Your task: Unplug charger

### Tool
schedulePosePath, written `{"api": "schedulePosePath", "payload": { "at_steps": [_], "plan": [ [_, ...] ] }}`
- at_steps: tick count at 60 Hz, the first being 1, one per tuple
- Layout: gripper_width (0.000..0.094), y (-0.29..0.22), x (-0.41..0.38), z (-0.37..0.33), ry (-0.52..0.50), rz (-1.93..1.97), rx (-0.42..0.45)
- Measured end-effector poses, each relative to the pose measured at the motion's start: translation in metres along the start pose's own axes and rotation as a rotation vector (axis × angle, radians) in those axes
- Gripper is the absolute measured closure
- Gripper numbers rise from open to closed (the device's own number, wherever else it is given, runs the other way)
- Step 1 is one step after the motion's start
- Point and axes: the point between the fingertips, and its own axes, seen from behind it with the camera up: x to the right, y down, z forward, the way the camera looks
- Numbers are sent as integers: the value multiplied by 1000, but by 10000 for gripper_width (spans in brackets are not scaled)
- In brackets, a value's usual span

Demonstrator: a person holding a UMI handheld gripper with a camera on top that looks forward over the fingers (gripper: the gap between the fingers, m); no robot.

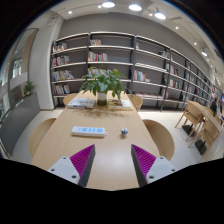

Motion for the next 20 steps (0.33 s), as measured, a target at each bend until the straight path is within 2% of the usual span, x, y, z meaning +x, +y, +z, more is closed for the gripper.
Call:
{"api": "schedulePosePath", "payload": {
  "at_steps": [20],
  "plan": [
    [234,-8,-14,-18,-15,1,42]
  ]
}}
